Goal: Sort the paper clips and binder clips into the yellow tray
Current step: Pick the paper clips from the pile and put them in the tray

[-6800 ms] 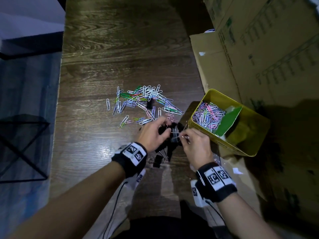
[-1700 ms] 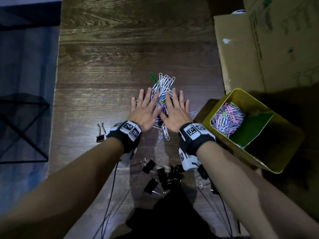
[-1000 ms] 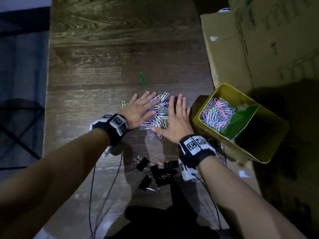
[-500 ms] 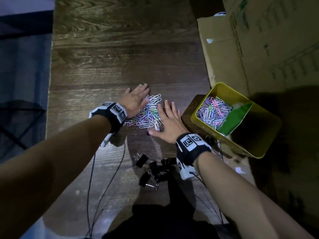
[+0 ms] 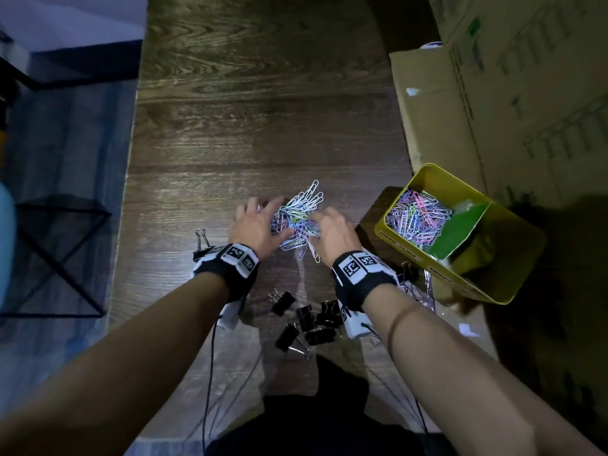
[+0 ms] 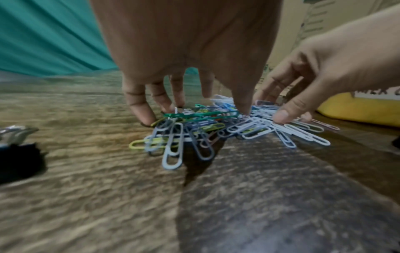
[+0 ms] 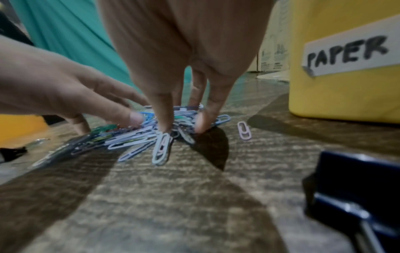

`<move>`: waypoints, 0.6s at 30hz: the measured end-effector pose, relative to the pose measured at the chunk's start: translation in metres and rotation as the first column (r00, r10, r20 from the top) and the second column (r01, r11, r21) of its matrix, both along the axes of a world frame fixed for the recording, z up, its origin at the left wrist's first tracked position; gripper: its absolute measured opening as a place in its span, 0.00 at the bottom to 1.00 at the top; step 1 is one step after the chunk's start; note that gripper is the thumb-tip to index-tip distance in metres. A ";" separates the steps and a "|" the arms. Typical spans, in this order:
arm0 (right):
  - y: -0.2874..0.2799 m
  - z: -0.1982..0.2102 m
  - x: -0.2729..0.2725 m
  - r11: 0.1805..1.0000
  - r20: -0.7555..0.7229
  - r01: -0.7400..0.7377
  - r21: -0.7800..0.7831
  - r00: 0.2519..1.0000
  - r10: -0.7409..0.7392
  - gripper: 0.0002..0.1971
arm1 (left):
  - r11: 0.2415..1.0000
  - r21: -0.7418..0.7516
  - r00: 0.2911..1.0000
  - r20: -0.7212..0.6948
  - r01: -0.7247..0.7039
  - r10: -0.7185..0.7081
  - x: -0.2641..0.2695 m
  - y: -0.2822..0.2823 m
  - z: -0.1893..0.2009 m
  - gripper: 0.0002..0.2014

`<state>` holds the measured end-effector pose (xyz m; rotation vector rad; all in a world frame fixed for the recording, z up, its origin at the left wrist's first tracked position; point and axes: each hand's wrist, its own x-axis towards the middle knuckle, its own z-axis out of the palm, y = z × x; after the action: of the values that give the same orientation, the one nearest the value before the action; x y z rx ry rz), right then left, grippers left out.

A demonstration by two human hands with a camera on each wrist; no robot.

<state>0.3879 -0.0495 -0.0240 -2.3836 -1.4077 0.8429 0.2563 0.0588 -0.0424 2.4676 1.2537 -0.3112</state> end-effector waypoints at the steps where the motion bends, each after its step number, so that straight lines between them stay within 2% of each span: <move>1: 0.001 0.002 -0.001 1.000 -0.004 0.008 0.000 1.000 -0.008 0.19 | 1.000 -0.014 0.999 -0.032 0.014 -0.015 0.005 -0.003 0.001 0.33; 4: 0.002 0.003 0.001 0.997 -0.019 0.063 -0.037 0.998 -0.063 0.15 | 0.997 -0.080 0.999 0.035 0.012 -0.010 0.012 -0.007 0.001 0.29; 6: 0.000 0.004 0.005 0.989 -0.079 0.134 -0.060 0.987 -0.138 0.13 | 0.990 -0.135 0.992 0.117 -0.033 0.049 0.009 -0.005 0.002 0.28; 10: -0.005 0.009 0.011 0.972 -0.158 0.233 -0.015 0.960 -0.233 0.12 | 0.969 -0.179 0.963 0.180 -0.171 0.203 -0.002 0.004 0.005 0.24; 14: -0.007 0.015 0.011 0.925 -0.297 0.373 0.069 0.893 -0.338 0.12 | 0.897 -0.312 0.865 0.296 -0.312 0.404 -0.012 0.011 0.009 0.20; 18: -0.008 0.022 0.010 0.887 -0.380 0.450 0.100 0.842 -0.384 0.13 | 0.730 -0.574 0.715 0.325 -0.370 0.619 -0.023 0.022 0.003 0.20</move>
<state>0.3977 -0.0579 -0.0020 -2.1399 -0.7474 0.9081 0.2332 0.0812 -0.0396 1.5444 1.3588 0.1625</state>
